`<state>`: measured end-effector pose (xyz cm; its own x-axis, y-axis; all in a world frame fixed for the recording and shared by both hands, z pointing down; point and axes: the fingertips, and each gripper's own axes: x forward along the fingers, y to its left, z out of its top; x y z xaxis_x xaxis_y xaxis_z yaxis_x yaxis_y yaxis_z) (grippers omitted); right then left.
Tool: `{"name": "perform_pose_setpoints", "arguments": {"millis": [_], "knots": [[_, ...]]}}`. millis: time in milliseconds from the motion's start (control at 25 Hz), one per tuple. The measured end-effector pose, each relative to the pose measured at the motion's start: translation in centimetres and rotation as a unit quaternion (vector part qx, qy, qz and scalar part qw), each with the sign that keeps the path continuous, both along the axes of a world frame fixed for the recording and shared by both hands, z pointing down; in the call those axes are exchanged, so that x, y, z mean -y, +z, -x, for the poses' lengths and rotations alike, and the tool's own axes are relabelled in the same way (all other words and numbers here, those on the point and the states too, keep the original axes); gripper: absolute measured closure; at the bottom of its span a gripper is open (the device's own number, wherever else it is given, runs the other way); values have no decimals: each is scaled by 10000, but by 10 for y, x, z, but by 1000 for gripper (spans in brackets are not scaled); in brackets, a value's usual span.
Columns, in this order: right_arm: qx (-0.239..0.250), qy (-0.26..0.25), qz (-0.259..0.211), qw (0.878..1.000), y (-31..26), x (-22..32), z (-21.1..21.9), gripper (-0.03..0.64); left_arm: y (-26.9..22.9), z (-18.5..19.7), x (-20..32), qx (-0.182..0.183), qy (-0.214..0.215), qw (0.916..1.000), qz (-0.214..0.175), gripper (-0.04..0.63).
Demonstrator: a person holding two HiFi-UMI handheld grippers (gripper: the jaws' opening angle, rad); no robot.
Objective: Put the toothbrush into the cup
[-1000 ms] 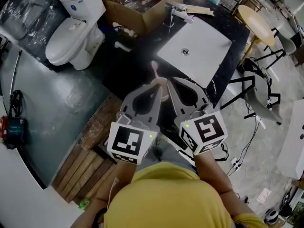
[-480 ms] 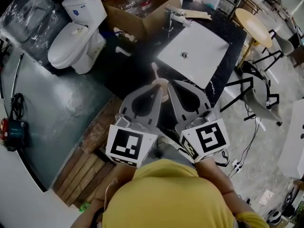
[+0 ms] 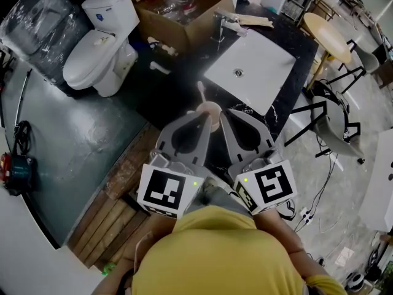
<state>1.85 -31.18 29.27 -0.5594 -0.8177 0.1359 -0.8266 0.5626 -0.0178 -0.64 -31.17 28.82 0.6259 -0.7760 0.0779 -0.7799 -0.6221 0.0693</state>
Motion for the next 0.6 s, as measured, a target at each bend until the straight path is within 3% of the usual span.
{"name": "perform_pose_setpoints", "arguments": {"millis": [600], "knots": [[-24,-30,55,10000,5,-7,-2,603,5,-5,-7,-10,6,10000,93,586]]}}
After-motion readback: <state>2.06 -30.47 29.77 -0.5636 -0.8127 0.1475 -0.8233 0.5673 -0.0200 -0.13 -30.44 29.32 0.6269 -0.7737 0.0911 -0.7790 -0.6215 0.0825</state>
